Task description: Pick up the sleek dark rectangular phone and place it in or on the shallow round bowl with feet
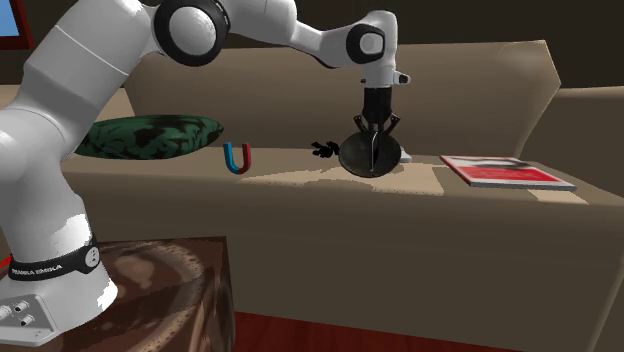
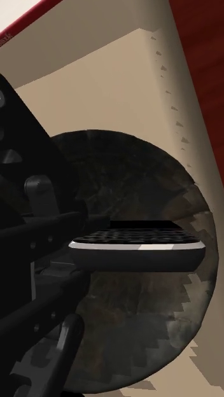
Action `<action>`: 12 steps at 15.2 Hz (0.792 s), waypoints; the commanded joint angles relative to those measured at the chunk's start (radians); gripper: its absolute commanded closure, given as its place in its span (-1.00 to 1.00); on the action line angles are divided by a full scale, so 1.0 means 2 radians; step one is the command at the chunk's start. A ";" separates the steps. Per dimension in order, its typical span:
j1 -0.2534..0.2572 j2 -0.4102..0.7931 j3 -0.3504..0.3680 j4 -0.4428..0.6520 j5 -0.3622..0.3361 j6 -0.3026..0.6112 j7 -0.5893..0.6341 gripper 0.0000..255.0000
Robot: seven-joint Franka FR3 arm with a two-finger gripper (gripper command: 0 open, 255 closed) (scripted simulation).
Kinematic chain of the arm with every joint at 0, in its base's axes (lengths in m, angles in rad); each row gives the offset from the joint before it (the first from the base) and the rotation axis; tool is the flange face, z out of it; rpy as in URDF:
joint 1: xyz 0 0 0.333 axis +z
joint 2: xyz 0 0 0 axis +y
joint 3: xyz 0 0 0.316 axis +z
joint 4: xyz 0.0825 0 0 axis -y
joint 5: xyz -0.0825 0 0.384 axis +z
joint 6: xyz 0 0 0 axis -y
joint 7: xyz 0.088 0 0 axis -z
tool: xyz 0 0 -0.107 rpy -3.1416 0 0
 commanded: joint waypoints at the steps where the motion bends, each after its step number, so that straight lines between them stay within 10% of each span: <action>1: -0.002 0.004 -0.001 -0.006 -0.001 0.000 -0.001 1.00; 4: -0.002 0.004 -0.001 -0.006 -0.001 0.000 -0.001 1.00; 5: -0.001 0.008 -0.002 0.000 -0.001 -0.001 -0.001 -1.00; 12: 0.000 0.004 -0.001 0.027 0.000 -0.033 -0.002 -1.00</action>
